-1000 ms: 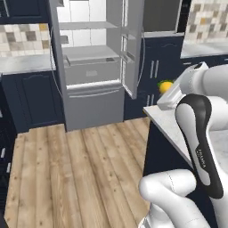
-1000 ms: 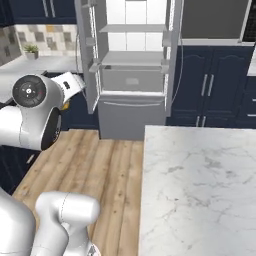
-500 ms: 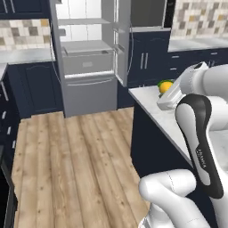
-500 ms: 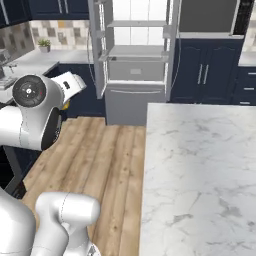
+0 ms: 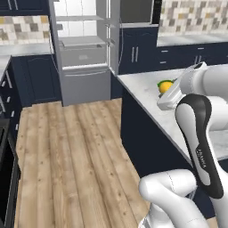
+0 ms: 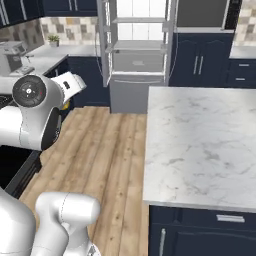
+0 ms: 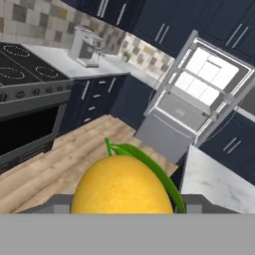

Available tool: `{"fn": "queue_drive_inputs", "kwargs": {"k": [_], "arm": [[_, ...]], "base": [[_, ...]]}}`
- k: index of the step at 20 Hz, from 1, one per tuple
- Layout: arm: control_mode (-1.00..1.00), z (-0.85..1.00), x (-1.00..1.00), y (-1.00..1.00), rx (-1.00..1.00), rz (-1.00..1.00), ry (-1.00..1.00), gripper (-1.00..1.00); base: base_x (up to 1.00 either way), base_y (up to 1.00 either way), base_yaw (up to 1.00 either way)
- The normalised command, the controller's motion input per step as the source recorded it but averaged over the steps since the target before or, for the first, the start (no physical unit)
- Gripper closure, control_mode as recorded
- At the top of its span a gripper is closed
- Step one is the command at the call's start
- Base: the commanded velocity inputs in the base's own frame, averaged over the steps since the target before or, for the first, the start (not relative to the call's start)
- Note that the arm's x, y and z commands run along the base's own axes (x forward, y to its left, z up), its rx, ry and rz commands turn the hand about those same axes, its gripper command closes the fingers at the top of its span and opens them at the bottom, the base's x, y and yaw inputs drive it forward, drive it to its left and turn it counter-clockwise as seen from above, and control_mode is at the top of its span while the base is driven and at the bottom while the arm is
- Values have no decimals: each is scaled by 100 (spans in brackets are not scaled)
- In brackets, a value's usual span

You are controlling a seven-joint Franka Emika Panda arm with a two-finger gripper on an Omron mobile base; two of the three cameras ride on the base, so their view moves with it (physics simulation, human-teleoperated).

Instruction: Take the cheese, shrimp, and lemon from the fridge and place them on the plate on the dining counter to create an appetizer plate.

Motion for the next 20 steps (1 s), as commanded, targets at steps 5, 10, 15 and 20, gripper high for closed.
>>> {"fn": "queue_drive_inputs", "kwargs": {"k": [5,10,15,20], "arm": [[100,0,0,0,0,0,0,100],[100,0,0,0,0,0,0,100],[100,0,0,0,0,0,0,100],[100,0,0,0,0,0,0,100]], "base": [[-100,0,0],[-97,-39,0],[-64,-100,-1],[34,-100,-5]]}}
